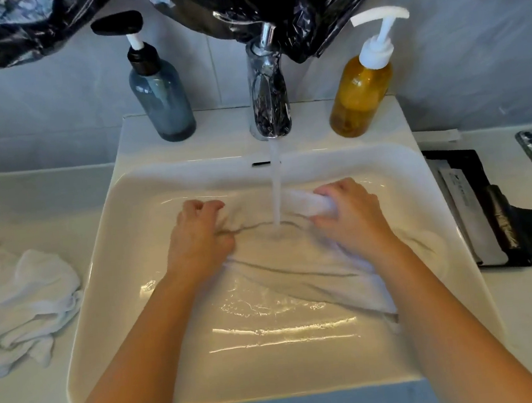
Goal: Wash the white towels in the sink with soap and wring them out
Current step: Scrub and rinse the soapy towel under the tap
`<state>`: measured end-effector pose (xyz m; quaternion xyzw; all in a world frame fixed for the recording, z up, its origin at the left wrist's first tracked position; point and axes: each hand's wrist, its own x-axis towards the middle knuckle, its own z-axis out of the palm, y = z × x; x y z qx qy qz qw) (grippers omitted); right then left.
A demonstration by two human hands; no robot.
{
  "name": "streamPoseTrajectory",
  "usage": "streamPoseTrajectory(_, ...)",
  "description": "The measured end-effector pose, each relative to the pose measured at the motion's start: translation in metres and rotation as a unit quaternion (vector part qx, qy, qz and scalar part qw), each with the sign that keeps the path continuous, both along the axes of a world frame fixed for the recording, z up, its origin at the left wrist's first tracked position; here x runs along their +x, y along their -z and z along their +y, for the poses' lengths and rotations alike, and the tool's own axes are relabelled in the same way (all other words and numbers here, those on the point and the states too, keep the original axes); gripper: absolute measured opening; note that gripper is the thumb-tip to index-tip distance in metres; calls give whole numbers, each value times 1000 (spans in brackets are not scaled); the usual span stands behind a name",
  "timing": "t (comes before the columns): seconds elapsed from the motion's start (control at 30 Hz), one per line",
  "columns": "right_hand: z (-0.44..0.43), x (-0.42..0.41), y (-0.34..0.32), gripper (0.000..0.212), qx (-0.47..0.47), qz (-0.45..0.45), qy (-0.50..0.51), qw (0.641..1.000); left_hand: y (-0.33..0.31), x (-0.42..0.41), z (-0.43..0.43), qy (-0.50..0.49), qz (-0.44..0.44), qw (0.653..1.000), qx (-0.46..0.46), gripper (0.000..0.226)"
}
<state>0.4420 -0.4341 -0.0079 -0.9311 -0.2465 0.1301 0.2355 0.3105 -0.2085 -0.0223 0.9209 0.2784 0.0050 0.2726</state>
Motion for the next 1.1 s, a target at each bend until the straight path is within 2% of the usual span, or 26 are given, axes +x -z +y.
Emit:
streamPoseTrajectory(0.07,7,-9,-1,74,-26,14,-71,997,3,0,-5,82,-1,993,87,78)
streamPoseTrajectory(0.13,14,-18,0,98,-91,23,-126,988,2,5,-11,154,25,980,121,82)
streamPoseTrajectory(0.2,17,-22,3,99,-140,12,-119,983,6,9,-14,143,45,981,126,80)
streamPoseTrajectory(0.23,17,-22,4,92,-123,18,-84,989,7,10,-14,113,30,989,95,74)
streamPoseTrajectory(0.3,15,-20,9,70,-5,1,-4,1000,8,7,-11,53,-49,997,3,52)
streamPoseTrajectory(0.37,12,-19,11,50,145,-38,42,988,5,0,-8,21,-128,989,-77,36)
streamPoseTrajectory(0.43,10,-18,10,43,272,-22,36,961,-4,-6,-4,-2,-194,966,-170,33)
streamPoseTrajectory(0.5,11,-22,6,46,334,18,-18,942,-12,-9,0,-28,-212,949,-230,33)
streamPoseTrajectory(0.57,13,-27,3,47,358,41,-66,930,-13,-10,8,-51,-211,951,-221,30)
streamPoseTrajectory(0.67,17,-33,2,41,385,70,-125,912,-12,-11,9,-36,-191,968,-156,22)
streamPoseTrajectory(0.7,17,-33,3,36,382,70,-150,909,-12,-11,7,-31,-192,970,-147,23)
streamPoseTrajectory(0.73,17,-32,5,30,374,77,-167,909,-13,-10,7,-31,-184,973,-135,32)
streamPoseTrajectory(0.8,15,-29,6,18,331,113,-148,925,-16,-9,8,-18,-105,992,-69,44)
streamPoseTrajectory(0.83,15,-27,5,17,281,119,-119,945,-18,-8,8,-1,-39,999,-20,42)
streamPoseTrajectory(0.9,16,-24,0,29,101,103,-81,986,-16,-10,9,56,30,997,32,17)
streamPoseTrajectory(0.93,17,-24,-2,33,15,93,-81,992,-15,-12,7,97,17,994,47,16)
streamPoseTrajectory(0.97,18,-25,-3,33,-40,84,-88,992,-12,-12,4,143,-9,988,57,37)
streamPoseTrajectory(1.03,23,-29,-3,29,-62,61,-108,990,-5,-7,0,196,-33,979,51,64)
streamPoseTrajectory(1.1,24,-35,3,26,4,48,-113,992,-2,-1,-7,213,-3,977,34,64)
